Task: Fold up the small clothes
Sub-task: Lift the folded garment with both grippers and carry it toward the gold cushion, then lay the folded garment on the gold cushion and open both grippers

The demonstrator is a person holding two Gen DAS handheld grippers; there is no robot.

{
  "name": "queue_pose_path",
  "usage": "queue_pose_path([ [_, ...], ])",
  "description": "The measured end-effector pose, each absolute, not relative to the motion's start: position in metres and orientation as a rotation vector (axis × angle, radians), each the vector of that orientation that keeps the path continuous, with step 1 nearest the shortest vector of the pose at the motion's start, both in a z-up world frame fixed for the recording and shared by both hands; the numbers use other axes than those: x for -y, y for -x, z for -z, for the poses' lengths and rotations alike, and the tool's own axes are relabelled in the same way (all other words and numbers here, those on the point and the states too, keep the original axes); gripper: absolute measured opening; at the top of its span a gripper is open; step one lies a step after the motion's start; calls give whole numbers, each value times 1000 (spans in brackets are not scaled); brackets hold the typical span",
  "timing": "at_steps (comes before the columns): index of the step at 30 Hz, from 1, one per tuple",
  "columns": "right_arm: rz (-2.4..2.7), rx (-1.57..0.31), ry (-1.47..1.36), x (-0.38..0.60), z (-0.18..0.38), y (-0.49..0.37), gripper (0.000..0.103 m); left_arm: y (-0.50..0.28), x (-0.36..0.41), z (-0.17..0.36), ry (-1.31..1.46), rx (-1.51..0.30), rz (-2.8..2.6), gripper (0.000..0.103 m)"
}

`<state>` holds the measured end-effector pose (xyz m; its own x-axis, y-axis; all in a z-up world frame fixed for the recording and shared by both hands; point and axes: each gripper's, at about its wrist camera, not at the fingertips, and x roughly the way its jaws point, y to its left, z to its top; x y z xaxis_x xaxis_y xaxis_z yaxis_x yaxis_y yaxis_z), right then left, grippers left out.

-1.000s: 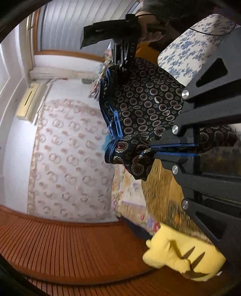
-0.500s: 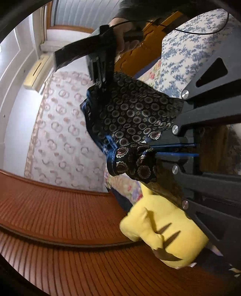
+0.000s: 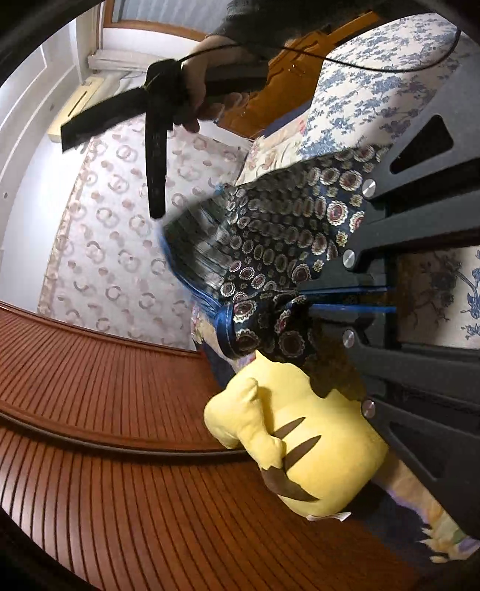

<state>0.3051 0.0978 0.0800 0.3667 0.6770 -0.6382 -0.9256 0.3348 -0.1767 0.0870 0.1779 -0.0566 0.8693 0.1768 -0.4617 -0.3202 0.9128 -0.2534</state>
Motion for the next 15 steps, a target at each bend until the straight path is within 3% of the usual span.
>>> queue_pose_path([
  [6,-1094,-573,458,-77,-67,-323,62,-89,-177,56,318,-467,-274,1],
  [11,-1175,-734,489,-88,-9,-317,62,-94,-177,56,313,-518,-286,3],
  [15,-1126,-755,537,-92,27,-310,62,-96,-175,54,291,-560,-292,9],
])
